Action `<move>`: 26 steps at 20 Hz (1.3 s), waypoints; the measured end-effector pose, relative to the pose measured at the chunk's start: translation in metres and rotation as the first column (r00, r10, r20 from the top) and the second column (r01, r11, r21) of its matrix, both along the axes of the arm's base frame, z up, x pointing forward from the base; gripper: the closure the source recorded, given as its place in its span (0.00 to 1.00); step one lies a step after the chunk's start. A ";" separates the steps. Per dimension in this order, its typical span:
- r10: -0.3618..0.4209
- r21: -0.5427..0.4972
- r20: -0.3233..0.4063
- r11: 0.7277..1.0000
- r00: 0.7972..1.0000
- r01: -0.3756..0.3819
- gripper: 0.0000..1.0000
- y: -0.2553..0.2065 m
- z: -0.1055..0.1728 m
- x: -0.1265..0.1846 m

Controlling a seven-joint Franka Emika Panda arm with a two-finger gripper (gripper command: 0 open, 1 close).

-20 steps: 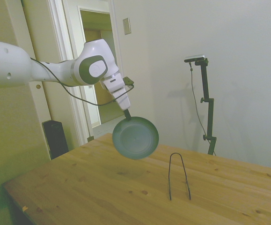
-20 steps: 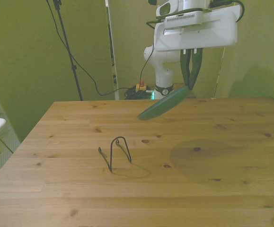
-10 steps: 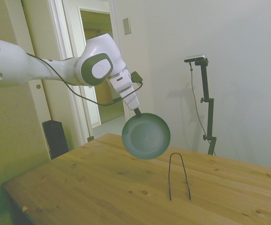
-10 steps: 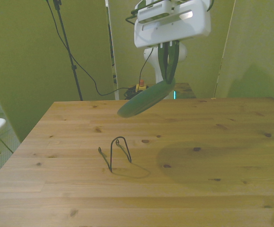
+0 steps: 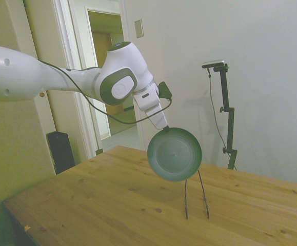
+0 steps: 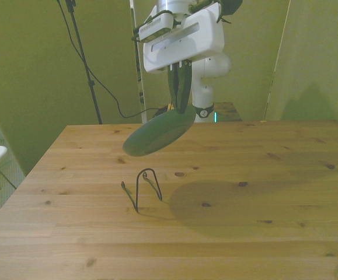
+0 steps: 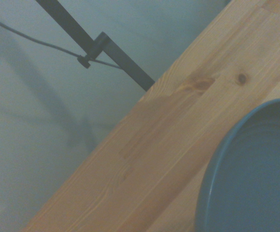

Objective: Load the plate

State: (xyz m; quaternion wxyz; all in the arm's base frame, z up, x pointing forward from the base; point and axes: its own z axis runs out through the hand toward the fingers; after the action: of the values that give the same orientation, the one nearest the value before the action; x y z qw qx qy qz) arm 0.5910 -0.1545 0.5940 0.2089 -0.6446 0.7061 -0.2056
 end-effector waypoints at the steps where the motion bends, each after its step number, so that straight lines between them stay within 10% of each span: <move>1: -0.005 0.010 0.008 1.000 1.000 0.005 1.00 -0.004 -0.002 0.001; 26: -0.037 0.006 0.031 0.999 0.999 0.037 1.00 -0.066 -0.069 0.008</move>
State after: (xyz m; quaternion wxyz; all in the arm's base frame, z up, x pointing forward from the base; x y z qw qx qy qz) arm 0.5990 -0.2202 0.5251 0.2178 -0.6274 0.7152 -0.2177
